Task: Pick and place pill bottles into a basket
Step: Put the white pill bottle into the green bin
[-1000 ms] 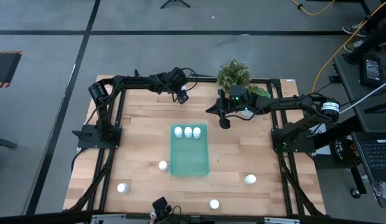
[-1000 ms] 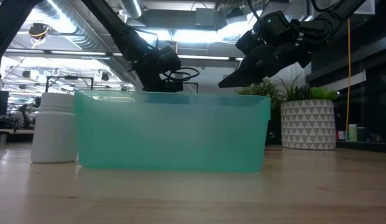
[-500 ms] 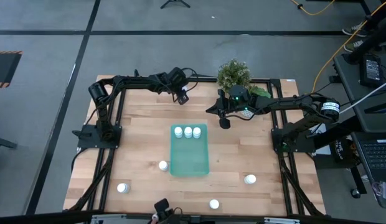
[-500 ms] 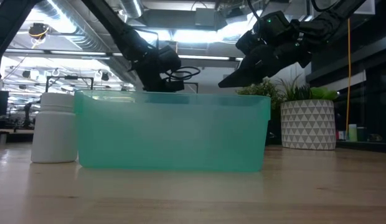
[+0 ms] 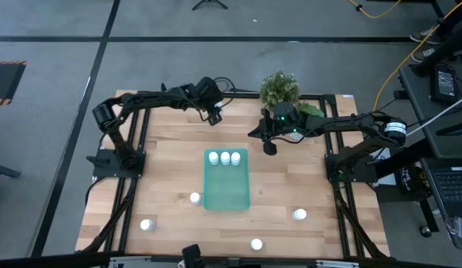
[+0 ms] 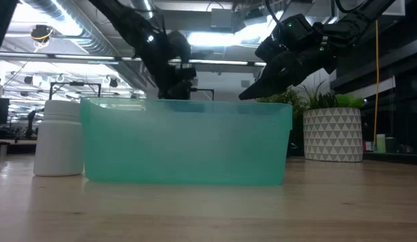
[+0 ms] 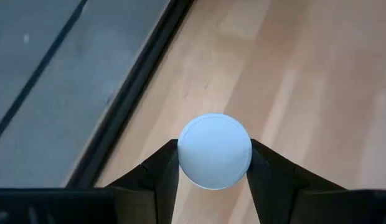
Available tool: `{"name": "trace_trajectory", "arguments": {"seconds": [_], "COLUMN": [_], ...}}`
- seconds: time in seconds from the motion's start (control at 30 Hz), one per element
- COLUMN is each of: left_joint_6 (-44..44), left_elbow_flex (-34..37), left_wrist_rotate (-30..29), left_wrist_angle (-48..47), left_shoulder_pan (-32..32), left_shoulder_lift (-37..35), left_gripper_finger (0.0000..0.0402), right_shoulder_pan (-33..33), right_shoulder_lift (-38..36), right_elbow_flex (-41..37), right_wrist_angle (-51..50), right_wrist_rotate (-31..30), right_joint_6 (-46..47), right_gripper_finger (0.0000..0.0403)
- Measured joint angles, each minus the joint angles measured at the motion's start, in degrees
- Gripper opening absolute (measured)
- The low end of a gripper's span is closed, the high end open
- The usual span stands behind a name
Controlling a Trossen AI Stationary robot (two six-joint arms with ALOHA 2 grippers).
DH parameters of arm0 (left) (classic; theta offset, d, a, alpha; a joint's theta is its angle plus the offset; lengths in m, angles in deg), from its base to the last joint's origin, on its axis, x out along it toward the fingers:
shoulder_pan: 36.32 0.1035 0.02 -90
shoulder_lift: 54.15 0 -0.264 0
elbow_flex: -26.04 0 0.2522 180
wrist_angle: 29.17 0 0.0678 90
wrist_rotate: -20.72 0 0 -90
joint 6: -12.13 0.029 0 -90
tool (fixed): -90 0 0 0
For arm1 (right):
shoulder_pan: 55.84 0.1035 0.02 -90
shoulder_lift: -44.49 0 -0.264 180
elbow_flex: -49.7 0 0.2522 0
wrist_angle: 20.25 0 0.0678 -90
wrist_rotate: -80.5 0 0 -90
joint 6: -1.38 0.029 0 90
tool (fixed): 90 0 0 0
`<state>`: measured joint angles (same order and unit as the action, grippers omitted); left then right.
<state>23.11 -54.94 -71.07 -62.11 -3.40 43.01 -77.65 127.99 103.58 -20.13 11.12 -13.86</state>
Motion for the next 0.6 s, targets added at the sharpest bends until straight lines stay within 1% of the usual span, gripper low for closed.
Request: {"name": "trace_trajectory", "arguments": {"seconds": [0.17, 0.37, 0.47, 0.6], "left_joint_6": [3.7, 5.0, 4.9, 2.8], "left_elbow_flex": [0.0, 0.0, 2.2, 6.3], "left_wrist_rotate": [0.4, 0.4, 0.8, 3.3], "left_wrist_angle": [-1.4, -5.8, -5.3, -4.7], "left_shoulder_pan": [-1.6, -4.8, -7.1, -9.8], "left_shoulder_lift": [-7.0, -15.5, -18.7, -21.0], "left_gripper_finger": [0.0153, 0.0157, 0.0157, 0.0153], "right_shoulder_pan": [1.0, 1.8, 1.8, 1.8], "right_shoulder_lift": [0.0, 0.0, 0.0, 0.0], "right_elbow_flex": [0.0, 0.0, 0.0, 0.0], "right_wrist_angle": [-0.1, 0.9, 1.8, 1.8], "right_wrist_rotate": [0.4, 0.6, 0.6, 0.6], "right_joint_6": [0.1, -0.1, -0.1, -0.2], "right_gripper_finger": [0.0018, 0.0018, 0.0018, 0.0018]}}
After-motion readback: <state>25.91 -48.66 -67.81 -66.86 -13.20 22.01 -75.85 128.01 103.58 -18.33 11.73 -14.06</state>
